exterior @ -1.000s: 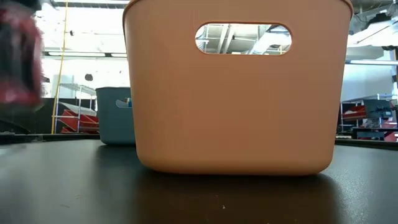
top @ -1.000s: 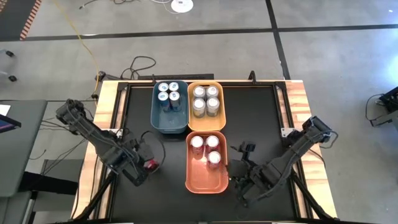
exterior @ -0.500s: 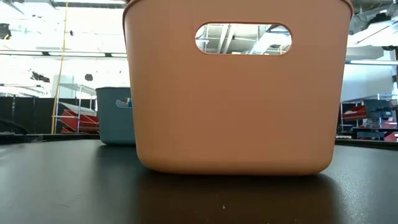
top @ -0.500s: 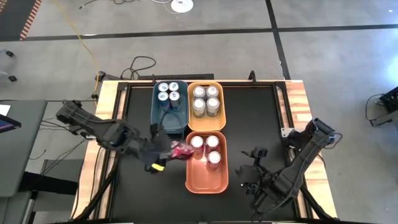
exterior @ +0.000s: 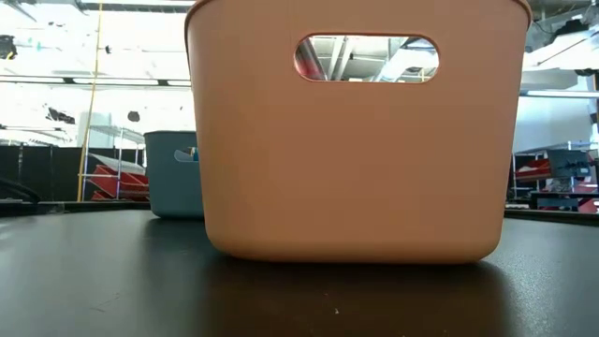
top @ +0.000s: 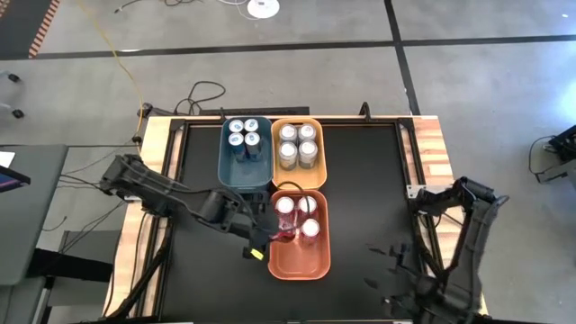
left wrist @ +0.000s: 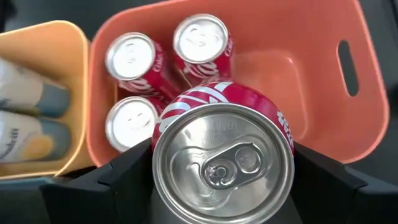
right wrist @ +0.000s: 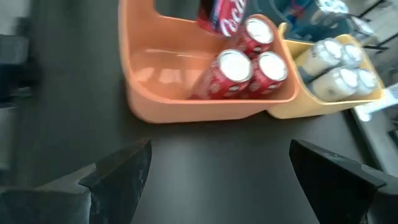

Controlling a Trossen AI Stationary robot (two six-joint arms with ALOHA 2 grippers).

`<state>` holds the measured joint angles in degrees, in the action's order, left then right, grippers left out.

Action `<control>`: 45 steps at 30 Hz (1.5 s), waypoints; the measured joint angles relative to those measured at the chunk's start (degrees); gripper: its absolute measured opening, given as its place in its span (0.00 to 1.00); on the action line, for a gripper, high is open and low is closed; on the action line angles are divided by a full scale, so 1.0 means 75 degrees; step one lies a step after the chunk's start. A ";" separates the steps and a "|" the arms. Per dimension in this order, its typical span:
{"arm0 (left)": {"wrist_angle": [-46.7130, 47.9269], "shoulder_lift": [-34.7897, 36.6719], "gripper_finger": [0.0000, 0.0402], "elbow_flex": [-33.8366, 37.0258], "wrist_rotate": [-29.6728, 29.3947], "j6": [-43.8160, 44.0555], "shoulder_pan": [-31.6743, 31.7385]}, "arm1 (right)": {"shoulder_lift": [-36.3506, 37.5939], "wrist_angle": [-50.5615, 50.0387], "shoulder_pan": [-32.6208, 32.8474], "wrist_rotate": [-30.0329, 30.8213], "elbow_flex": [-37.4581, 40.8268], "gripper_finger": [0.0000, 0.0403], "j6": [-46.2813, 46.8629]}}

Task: Sort soda cans
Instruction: Put the red soda can into the orange bin

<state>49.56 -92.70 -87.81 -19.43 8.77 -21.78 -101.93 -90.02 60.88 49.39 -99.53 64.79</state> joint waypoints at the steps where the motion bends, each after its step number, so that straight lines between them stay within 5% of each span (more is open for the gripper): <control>1: 0.0006 -0.0112 0.74 -0.0038 0.0036 -0.0070 0.0000 | 0.0000 0.0003 0.0145 0.0003 0.0000 0.99 0.0140; 13: 0.0124 -0.1024 0.74 -0.0726 0.0361 -0.0534 0.0020 | 0.0000 -0.0001 0.0461 0.0472 0.0006 0.99 0.0306; 35: 0.0431 -0.1623 0.74 -0.0417 0.0621 -0.0582 0.0332 | -0.0009 0.0000 0.0126 0.0470 0.0035 0.99 -0.0287; 45: -0.0067 -0.1866 0.91 -0.0424 0.0702 -0.0602 0.0546 | -0.0012 0.0002 0.0048 0.0497 0.0035 0.99 -0.0434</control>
<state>49.06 -106.70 -90.99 -14.17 4.25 -17.69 -102.02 -90.00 61.24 53.12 -99.26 61.54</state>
